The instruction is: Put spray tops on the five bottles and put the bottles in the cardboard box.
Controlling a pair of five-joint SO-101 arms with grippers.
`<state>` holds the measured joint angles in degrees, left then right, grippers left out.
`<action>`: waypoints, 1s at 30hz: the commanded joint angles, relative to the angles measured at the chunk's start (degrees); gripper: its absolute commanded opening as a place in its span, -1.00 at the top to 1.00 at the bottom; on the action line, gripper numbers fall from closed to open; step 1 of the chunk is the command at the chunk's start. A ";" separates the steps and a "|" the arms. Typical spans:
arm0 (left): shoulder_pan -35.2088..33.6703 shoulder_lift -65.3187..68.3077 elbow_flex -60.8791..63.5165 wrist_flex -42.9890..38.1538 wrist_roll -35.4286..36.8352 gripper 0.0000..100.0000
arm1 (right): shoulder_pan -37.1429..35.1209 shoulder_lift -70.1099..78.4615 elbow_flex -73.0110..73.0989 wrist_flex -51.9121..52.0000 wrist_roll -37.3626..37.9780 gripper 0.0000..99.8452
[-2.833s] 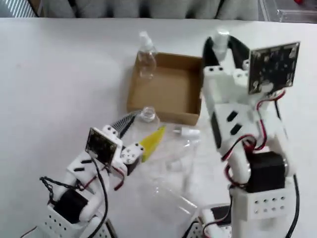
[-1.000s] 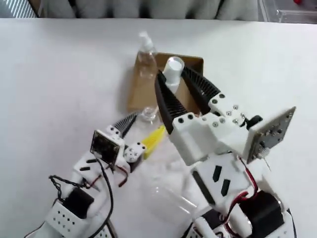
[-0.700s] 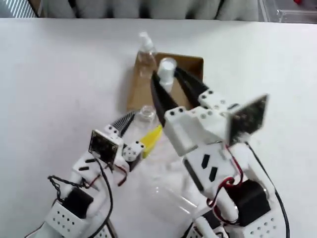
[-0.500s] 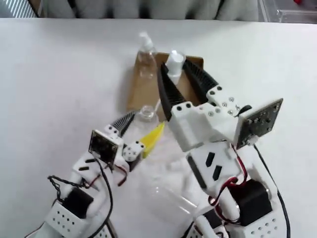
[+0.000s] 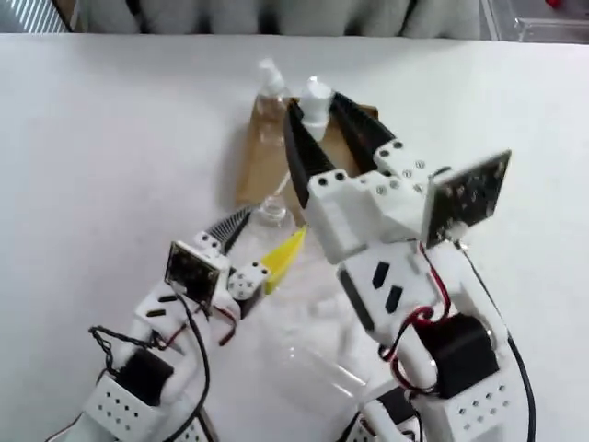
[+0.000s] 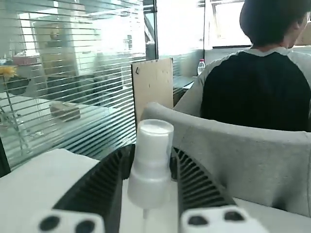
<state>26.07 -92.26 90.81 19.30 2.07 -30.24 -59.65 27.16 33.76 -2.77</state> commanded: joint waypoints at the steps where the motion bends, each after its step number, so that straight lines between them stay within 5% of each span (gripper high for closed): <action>1: -0.40 -0.66 -0.70 -1.93 0.62 0.96 | 0.75 0.04 0.35 0.13 -0.70 0.97; 17: -0.57 -0.66 -0.70 -1.93 0.62 0.96 | 0.66 0.04 10.81 -0.04 -0.70 0.97; 30: -0.48 -0.66 -0.70 -1.85 0.62 0.96 | 0.66 0.66 -7.82 5.58 -0.62 0.97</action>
<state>26.15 -92.26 90.81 19.30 2.07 -30.07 -59.47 24.97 37.10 -2.77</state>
